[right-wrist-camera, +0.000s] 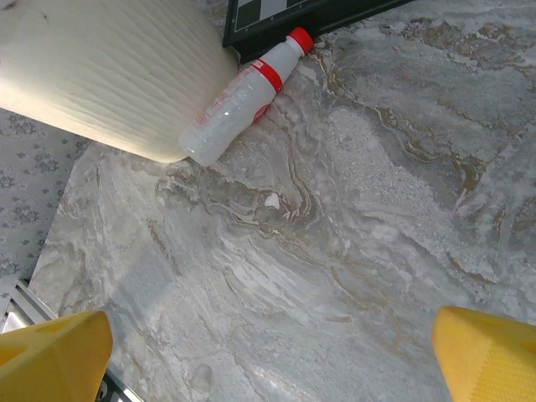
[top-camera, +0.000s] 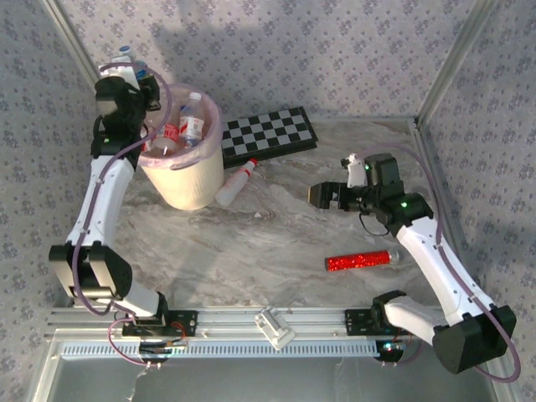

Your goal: Put the plastic bottles in the bin

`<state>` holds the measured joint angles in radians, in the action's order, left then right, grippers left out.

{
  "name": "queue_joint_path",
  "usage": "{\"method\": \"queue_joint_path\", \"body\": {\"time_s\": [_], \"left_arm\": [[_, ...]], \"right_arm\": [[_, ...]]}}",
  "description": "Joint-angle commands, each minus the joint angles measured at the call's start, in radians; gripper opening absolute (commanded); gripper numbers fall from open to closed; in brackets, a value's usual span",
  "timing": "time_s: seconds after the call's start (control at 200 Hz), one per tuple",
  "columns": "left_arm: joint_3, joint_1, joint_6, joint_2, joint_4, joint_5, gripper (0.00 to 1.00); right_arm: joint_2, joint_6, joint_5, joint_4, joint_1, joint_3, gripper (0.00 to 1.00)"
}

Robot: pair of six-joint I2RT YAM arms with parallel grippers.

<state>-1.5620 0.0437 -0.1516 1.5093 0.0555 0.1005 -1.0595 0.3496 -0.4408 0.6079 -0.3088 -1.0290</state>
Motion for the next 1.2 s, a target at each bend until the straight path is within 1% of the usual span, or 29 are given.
{"method": "queue_joint_path", "body": {"time_s": [0.0,0.1,0.23,0.355,0.525,0.715,0.83,0.975,1.06,1.195], "left_arm": [[-0.065,-0.001,0.065,0.017,-0.007,0.034,0.00],[-0.070,-0.004,0.115,0.051,0.008,0.079,0.00],[-0.060,-0.006,0.144,0.083,0.015,0.092,0.00],[-0.060,-0.015,0.134,0.109,0.025,0.091,0.00],[-0.068,-0.018,0.109,0.146,0.086,0.086,0.00],[0.009,-0.018,0.105,0.128,0.106,0.137,0.00],[0.057,-0.018,0.109,0.106,0.112,0.133,0.00],[0.088,-0.018,0.118,0.087,0.140,0.169,0.00],[0.103,-0.019,0.107,0.078,0.152,0.149,0.00],[0.136,-0.020,0.066,0.078,0.171,0.059,0.00]], "right_arm": [[0.021,-0.015,0.004,0.045,0.010,0.013,1.00],[0.021,-0.018,0.001,0.046,0.013,0.017,1.00],[0.011,-0.016,-0.009,0.038,0.014,0.022,1.00],[0.001,-0.012,-0.015,0.033,0.012,0.023,1.00],[0.000,-0.014,-0.012,0.033,0.012,0.024,1.00],[0.000,-0.015,-0.010,0.036,0.012,0.030,1.00],[-0.008,-0.018,-0.012,0.035,0.012,0.030,1.00],[-0.014,-0.009,-0.018,0.021,0.005,0.033,1.00],[-0.017,-0.005,-0.015,0.014,0.001,0.038,1.00],[-0.023,-0.003,-0.013,0.009,-0.005,0.039,1.00]]}}
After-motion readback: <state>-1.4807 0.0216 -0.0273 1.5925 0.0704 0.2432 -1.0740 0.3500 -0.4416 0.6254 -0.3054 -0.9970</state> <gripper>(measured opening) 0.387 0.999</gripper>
